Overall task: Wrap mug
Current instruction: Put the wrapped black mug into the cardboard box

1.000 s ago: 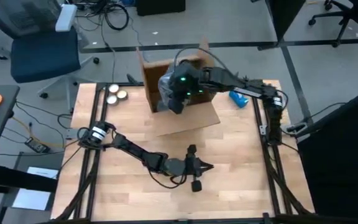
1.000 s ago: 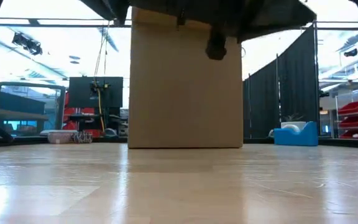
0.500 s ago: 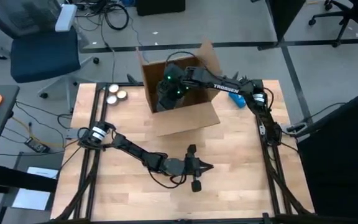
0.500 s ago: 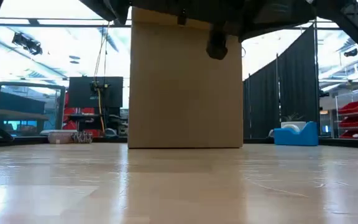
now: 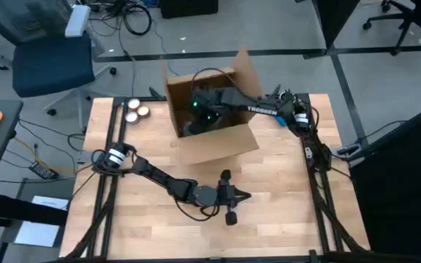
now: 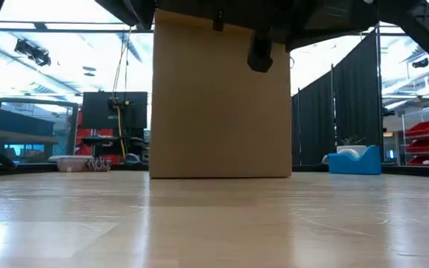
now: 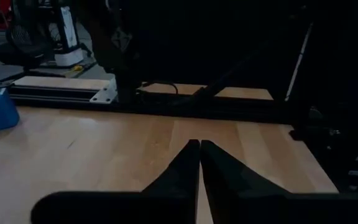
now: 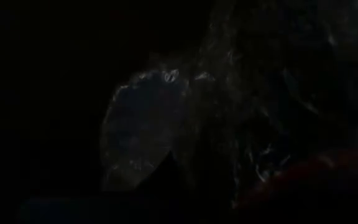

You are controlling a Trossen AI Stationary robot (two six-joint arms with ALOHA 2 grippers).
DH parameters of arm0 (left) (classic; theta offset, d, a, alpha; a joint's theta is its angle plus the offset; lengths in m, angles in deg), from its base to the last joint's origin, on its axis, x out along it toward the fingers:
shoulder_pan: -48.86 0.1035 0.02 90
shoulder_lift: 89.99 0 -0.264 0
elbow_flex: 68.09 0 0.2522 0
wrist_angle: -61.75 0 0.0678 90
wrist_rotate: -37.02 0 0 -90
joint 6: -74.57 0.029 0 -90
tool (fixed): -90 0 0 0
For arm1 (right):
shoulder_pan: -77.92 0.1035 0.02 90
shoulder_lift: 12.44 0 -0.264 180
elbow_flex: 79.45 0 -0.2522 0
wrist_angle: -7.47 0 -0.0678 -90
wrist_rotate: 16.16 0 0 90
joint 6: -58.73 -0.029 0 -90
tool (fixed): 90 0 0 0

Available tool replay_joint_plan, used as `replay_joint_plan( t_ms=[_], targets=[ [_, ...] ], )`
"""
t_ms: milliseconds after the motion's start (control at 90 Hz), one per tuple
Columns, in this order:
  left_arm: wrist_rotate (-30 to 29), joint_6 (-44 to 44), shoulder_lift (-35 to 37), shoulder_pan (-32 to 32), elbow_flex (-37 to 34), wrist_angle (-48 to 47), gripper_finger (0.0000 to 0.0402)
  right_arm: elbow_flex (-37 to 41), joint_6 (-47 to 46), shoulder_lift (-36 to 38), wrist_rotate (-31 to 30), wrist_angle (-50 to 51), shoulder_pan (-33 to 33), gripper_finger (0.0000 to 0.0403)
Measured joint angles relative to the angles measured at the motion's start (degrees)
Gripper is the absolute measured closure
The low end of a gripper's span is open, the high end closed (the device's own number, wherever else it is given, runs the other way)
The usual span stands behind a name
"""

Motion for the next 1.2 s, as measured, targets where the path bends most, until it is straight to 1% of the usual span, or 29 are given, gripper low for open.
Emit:
replay_joint_plan(
  t_ms=[56, 100, 189, 289, 367, 433, 489, 589, 633, 711, 767, 822, 856, 900, 944, 1022, 1078, 1122, 1200],
  targets=[
    [0.0, 0.0, 0.0, 0.0, 0.0, 0.0, 0.0402, 0.0, 1.6, 0.0, -3.2, -1.0, 2.0, 0.0390],
    [0.0, 0.0, 0.0, 0.0, 0.0, 0.0, 0.0402, 0.0, 2.8, 0.0, -4.2, -1.5, 3.2, 0.0390],
    [0.0, 0.0, 0.0, 0.0, 0.0, 0.0, 0.0402, 0.0, 4.0, 0.0, -2.7, -1.4, 4.7, 0.0390],
    [0.0, 0.0, 0.0, 0.0, 0.0, 0.0, 0.0402, 0.0, 3.2, 0.0, -0.5, 1.9, 4.9, 0.0390],
    [0.0, 0.0, 0.0, 0.0, 0.0, 0.0, 0.0402, 0.0, 3.8, 0.0, -1.2, 3.7, 4.7, 0.0390],
    [0.0, 0.0, 0.0, 0.0, 0.0, 0.0, 0.0402, 0.0, 8.2, 0.0, -2.3, 4.7, 4.7, 0.0390],
    [0.0, 0.0, 0.0, 0.0, 0.0, 0.0, 0.0402, 0.1, 14.0, 0.0, -5.8, 4.4, 5.1, 0.0390],
    [0.0, 0.0, 0.0, 0.0, 0.0, 0.0, 0.0402, 2.5, 20.1, 0.1, -15.9, 1.4, 6.1, 0.0390],
    [0.0, 0.0, 0.0, 0.0, 0.0, 0.0, 0.0402, 3.4, 22.4, 0.0, -17.9, 1.0, 6.2, 0.0390],
    [0.0, 0.0, 0.0, 0.0, 0.0, 0.0, 0.0402, 5.9, 25.9, 0.1, -16.1, -0.5, 5.9, 0.0390],
    [0.0, 0.0, 0.0, 0.0, 0.0, 0.0, 0.0402, 8.2, 25.7, 0.2, -11.4, -2.6, 5.3, 0.0389],
    [0.0, 0.0, 0.0, 0.0, 0.0, 0.0, 0.0402, 10.5, 23.1, 0.1, -5.9, -2.8, 4.7, 0.0388],
    [0.0, 0.0, 0.0, 0.0, 0.0, 0.0, 0.0402, 12.1, 21.8, 0.1, -3.5, -2.8, 4.4, 0.0387],
    [0.0, 0.0, 0.0, 0.1, 0.0, 0.0, 0.0402, 14.4, 22.6, 0.1, -1.5, -3.9, 4.2, 0.0388],
    [0.0, 0.0, 0.0, 0.0, 0.0, 0.0, 0.0402, 16.5, 24.5, 0.1, -2.5, -5.6, 4.2, 0.0390],
    [0.0, 0.0, 0.0, 0.0, 0.0, 0.0, 0.0402, 20.0, 27.9, 0.0, -8.5, -7.3, 5.1, 0.0391],
    [0.0, 0.0, 0.0, 0.0, 0.0, 0.0, 0.0402, 22.6, 29.7, 0.0, -11.2, -9.4, 5.5, 0.0391],
    [0.0, 0.0, 0.0, 0.0, 0.0, 0.0, 0.0402, 24.3, 29.9, 0.0, -12.0, -10.8, 5.6, 0.0391],
    [0.0, 0.0, 0.0, 0.0, 0.0, 0.0, 0.0402, 26.3, 29.7, 0.5, -11.7, -11.6, 5.5, 0.0391]
  ],
)
